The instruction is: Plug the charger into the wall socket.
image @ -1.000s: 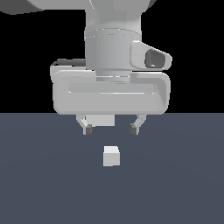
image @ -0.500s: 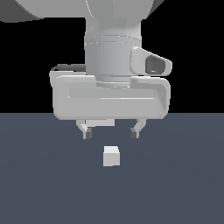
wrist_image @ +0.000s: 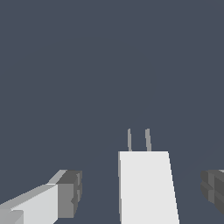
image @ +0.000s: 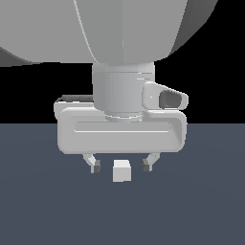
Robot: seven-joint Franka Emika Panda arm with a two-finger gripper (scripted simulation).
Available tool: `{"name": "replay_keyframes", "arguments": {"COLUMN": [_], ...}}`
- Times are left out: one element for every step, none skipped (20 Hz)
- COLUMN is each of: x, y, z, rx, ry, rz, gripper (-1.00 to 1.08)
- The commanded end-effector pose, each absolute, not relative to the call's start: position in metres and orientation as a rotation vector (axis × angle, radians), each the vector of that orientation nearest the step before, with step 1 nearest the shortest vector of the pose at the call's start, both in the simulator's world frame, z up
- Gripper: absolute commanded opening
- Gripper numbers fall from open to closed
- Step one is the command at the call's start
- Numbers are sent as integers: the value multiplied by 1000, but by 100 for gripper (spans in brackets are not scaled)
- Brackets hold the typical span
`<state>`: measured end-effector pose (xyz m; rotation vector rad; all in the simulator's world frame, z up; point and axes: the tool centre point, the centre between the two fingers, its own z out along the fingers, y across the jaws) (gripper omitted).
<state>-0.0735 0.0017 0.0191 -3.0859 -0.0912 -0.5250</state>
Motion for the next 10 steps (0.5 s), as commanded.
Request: {"name": "replay_keyframes", "arguments": {"x": [-73,-73,-73,-73,-73,-73,-73,-73,-73,-73], "y": [2,2,2,2,2,2,2,2,2,2], "z": [14,13,12,12,12,12,12,12,12,12], "rx": [-3086,-3086,-3086,-3086,-3086,-3086,-3086,-3086,-3086,-3086], "ry": [-92,-92,-92,-92,-92,-92,-92,-92,-92,-92], "rz": [-528,-528,-528,-528,-528,-528,-528,-528,-528,-528], "gripper": [100,100,100,100,-100,-100,-100,-100,-100,-100]}}
